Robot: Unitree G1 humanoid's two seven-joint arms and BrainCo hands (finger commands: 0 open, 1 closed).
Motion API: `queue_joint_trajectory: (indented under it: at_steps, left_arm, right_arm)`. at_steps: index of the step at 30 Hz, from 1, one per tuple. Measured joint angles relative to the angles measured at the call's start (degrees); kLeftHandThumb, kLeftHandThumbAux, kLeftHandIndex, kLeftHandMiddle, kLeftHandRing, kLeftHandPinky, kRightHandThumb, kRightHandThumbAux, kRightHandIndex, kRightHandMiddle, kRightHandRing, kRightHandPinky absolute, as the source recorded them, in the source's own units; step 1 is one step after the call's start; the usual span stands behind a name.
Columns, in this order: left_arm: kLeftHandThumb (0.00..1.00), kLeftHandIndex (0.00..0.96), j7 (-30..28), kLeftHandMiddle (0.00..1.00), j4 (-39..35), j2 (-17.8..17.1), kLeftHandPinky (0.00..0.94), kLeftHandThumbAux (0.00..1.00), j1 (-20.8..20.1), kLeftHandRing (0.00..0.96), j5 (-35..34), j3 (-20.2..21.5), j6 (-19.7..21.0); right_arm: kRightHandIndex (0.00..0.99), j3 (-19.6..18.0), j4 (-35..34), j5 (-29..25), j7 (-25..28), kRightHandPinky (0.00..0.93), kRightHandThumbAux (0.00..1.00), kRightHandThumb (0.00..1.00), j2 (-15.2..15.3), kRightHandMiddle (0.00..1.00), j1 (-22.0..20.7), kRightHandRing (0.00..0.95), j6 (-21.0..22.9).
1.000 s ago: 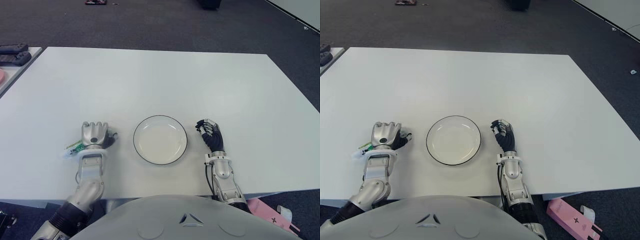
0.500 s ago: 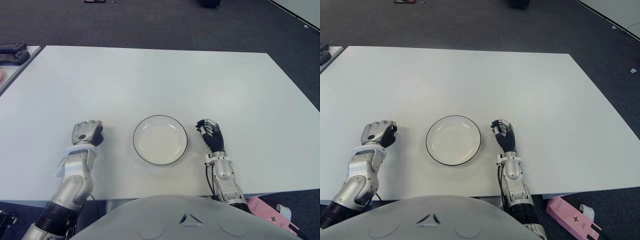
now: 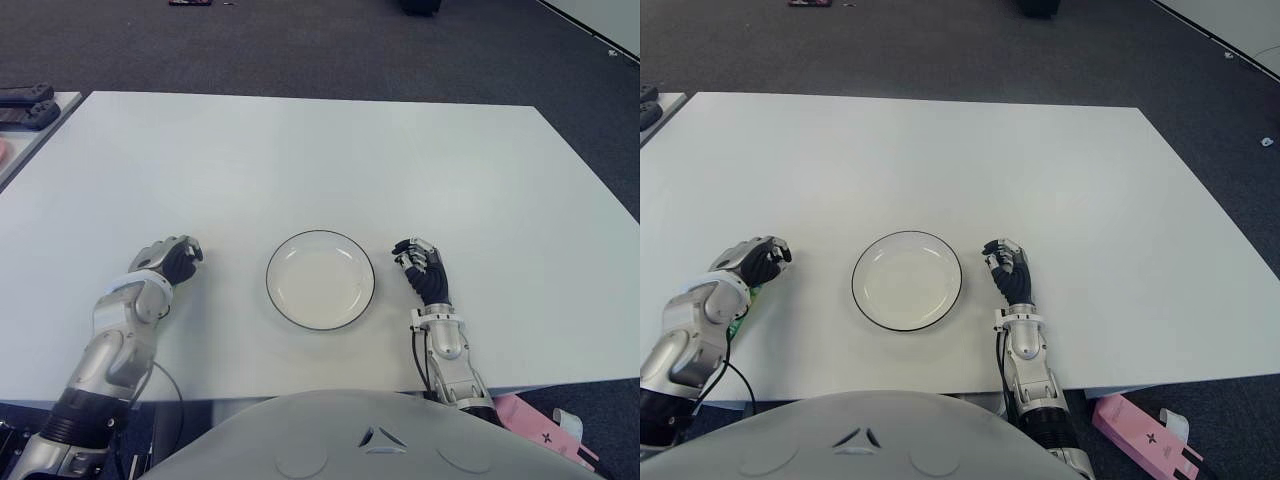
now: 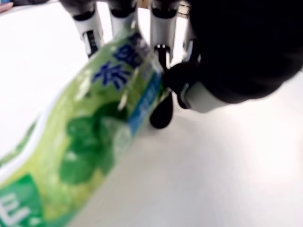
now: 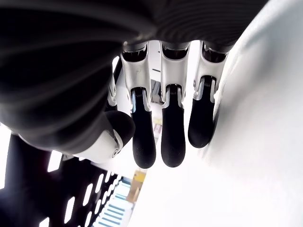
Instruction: Put the toothpaste on the table into the plate.
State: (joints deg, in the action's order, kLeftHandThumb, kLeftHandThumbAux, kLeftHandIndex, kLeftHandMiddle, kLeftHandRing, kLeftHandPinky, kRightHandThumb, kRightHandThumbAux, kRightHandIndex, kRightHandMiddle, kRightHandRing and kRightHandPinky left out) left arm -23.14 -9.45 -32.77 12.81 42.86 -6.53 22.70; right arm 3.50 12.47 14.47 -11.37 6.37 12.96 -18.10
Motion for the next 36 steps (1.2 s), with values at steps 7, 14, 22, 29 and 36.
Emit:
queue_joint_trajectory:
  at_steps: [7,14,22,29,36]
  left_arm:
    - [0.704,0.438,-2.2,0.763,1.4,-1.5,0.768,0.713,-1.1,0.763,-5.7,1.5,-0.5]
    - [0.706,0.44,-2.2,0.782,3.4,-2.0,0.787,0.712,-1.6,0.778,-9.6,2.7,-2.3]
    - [0.707,0.441,3.6,0.799,3.0,-0.6,0.788,0.712,2.6,0.786,-12.7,5.8,-8.1]
    - [0.706,0.44,15.4,0.819,-2.1,3.2,0.8,0.714,9.8,0.806,-11.0,6.5,-13.5]
    - [0.695,0.435,28.3,0.785,-7.1,9.2,0.736,0.714,15.2,0.769,-7.4,6.9,-17.2]
  right_arm:
    - [0.423,0.0,0.3,0.0,0.0,0.48,0.735,0.704,0.3,0.509,-0.1,0.512,-0.1]
    - [0.423,0.0,1.2,0.7,-0.1,0.474,0.736,0.703,0.8,0.507,-0.3,0.508,-0.2]
    - [0.423,0.0,1.9,1.3,-0.4,0.474,0.736,0.703,1.1,0.513,-0.6,0.508,-0.2]
    - [0.424,-0.1,2.0,1.2,-0.8,0.501,0.736,0.701,1.1,0.509,-0.6,0.507,-0.5]
    - [0.424,-0.1,2.2,1.3,-1.1,0.496,0.736,0.702,1.2,0.511,-0.6,0.511,-0.7]
